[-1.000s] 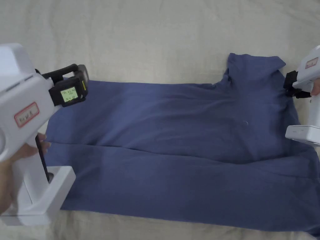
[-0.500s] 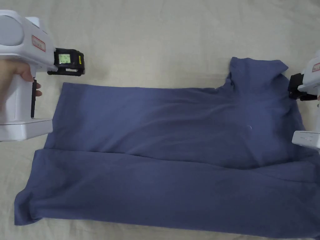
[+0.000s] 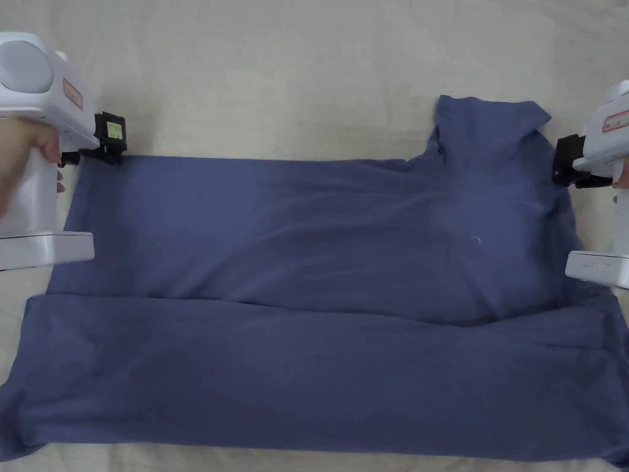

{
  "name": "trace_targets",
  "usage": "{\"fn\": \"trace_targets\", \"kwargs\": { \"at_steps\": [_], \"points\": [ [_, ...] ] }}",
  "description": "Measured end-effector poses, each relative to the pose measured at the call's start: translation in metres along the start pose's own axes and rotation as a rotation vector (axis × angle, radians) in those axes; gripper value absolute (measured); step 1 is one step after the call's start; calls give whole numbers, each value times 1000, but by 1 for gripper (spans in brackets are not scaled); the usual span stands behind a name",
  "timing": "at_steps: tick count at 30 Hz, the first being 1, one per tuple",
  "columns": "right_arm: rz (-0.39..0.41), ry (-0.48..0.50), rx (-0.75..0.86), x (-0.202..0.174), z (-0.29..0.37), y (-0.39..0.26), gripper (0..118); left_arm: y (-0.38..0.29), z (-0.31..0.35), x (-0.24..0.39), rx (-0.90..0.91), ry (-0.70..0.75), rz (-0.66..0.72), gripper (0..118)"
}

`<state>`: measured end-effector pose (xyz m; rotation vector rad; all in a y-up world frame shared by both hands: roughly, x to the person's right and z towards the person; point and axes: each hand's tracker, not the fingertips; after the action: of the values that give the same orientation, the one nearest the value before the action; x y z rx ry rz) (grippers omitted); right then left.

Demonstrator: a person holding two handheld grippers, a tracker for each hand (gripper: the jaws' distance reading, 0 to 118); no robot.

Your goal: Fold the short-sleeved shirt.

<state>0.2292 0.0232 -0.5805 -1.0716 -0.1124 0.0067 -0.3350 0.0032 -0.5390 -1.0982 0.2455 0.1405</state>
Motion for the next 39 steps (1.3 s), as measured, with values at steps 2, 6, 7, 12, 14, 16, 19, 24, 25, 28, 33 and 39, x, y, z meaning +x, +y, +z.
{"fn": "trace_targets", "kwargs": {
  "at_steps": [2, 6, 7, 12, 14, 16, 19, 24, 25, 28, 33, 39],
  "points": [
    [5, -2, -1, -1, -1, 0, 1, 0, 5, 5, 4, -10, -24, 10],
    [3, -1, 2, -3, 3, -3, 1, -6, 13, 10, 6, -12, -51, 0],
    [2, 0, 7, -3, 5, -3, 1, -6, 17, 8, 16, -17, -45, 0],
    [-8, 11, 64, 2, 28, -4, 1, -6, 43, -10, 137, -92, 15, 0],
    [-24, 36, 87, 6, 44, -4, 1, -17, 78, -14, 187, -127, 36, 0],
    [-28, 52, 121, 11, 64, -7, 1, -23, 98, -23, 229, -155, 84, 0],
    [-44, 91, 181, 20, 99, -18, 1, -38, 131, -32, 286, -187, 125, 0],
    [-45, 93, 275, 35, 163, -58, 1, -77, 181, -47, 346, -211, 145, 0],
    [-45, 94, 290, 39, 174, -67, 1, -76, 178, -54, 356, -218, 157, 0],
    [-64, 106, 327, 49, 204, -96, 1, -100, 195, -65, 375, -230, 165, 0],
    [-85, 136, 347, 61, 238, -151, 1, -143, 218, -74, 387, -249, 176, 0],
    [-73, 120, 317, 82, 238, -209, 1, -197, 221, -80, 363, -247, 154, 0]
  ]
}}
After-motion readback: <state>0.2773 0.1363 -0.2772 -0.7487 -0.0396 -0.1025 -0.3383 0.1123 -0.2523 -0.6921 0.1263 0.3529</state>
